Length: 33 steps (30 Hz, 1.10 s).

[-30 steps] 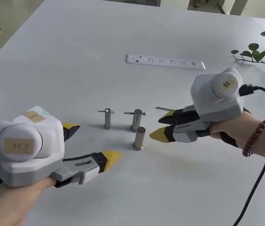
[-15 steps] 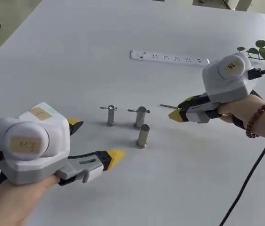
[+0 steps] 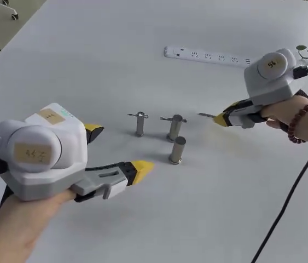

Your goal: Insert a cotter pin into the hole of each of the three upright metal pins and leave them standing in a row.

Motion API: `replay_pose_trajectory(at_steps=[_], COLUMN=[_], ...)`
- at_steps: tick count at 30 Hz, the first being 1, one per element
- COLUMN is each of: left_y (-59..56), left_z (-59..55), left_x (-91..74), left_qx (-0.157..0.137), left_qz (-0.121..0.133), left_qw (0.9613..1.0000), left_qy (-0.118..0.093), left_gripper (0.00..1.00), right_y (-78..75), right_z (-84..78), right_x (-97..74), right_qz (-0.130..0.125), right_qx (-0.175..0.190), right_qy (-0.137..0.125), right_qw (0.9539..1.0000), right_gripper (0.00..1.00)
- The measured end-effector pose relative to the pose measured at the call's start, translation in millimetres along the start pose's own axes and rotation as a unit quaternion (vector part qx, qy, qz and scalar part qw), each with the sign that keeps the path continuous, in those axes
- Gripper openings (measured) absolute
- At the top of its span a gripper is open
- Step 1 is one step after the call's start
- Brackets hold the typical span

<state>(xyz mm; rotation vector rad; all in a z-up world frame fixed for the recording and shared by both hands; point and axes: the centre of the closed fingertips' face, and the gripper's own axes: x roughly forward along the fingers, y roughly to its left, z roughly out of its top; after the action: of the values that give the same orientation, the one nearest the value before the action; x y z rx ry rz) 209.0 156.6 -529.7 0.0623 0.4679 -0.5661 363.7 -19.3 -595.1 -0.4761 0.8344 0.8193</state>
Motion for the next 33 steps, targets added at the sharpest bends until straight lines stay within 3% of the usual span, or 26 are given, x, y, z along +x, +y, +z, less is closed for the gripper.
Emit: replay_pose_trajectory(at_steps=[11, 17, 24, 33], left_y=[3.5, 6.0, 7.1, 7.6], left_z=[-1.1, -1.1, -0.4, 0.9], left_x=[2.2, 2.9, 3.4, 2.4], left_qx=[-0.007, -0.013, -0.017, -0.019], left_qz=[0.000, 0.003, 0.003, 0.002], left_qw=[1.0000, 0.9999, 0.9999, 0.9998], left_qy=[0.001, 0.000, -0.001, -0.004], left_gripper=[0.66, 0.66, 0.65, 0.65], right_y=[-9.2, -14.4, -6.9, -8.2], right_z=[-3.1, -4.6, -3.4, -4.3], right_x=[13.0, 16.8, 15.6, 16.5], right_qz=[0.014, 0.014, 0.016, 0.018], right_qx=[0.022, 0.010, -0.005, -0.011], right_qy=[0.016, 0.027, 0.036, 0.042], right_qw=[0.9995, 0.9995, 0.9992, 0.9989], right_gripper=[0.13, 0.08, 0.02, 0.00])
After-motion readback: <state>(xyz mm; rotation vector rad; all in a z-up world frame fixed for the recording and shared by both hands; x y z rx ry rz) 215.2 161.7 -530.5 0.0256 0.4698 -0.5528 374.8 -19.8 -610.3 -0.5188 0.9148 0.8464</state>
